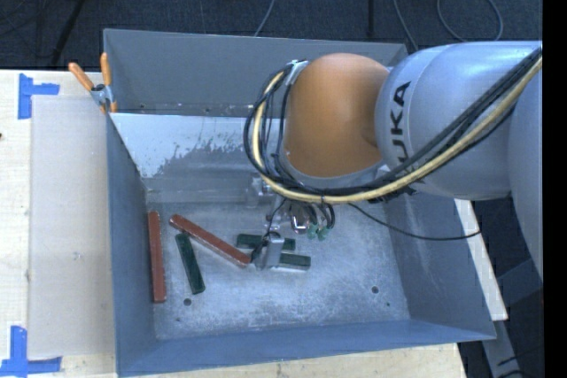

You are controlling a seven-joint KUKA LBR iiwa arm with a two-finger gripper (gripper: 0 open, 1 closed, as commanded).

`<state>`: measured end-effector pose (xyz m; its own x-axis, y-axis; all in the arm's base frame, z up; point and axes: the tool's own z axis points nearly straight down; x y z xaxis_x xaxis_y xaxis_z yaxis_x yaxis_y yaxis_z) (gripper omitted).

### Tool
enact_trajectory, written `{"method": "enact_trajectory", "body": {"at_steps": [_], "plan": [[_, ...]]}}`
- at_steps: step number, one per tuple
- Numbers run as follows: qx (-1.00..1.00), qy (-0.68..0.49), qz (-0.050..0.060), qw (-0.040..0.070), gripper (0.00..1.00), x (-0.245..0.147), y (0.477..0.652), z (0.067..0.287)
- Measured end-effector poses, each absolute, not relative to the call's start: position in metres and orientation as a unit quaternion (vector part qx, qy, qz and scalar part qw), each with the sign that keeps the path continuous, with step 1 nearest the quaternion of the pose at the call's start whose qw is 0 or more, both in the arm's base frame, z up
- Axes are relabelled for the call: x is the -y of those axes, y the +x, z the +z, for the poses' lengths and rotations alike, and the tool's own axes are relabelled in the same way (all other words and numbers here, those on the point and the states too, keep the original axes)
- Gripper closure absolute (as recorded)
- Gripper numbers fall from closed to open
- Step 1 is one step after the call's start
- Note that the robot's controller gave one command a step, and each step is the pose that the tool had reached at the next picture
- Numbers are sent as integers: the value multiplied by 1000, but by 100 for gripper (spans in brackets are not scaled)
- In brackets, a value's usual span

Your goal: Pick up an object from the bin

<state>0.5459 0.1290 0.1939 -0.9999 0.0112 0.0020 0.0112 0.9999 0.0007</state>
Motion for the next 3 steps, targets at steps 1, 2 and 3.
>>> {"method": "enact_trajectory", "body": {"at_steps": [1, 2, 3], "plan": [[1000, -29, 0, 3, 0, -119, 509, 66], [986, 165, 0, -3, 0, -105, 570, 114], [969, 247, 0, 2, 0, -74, 557, 68]]}}
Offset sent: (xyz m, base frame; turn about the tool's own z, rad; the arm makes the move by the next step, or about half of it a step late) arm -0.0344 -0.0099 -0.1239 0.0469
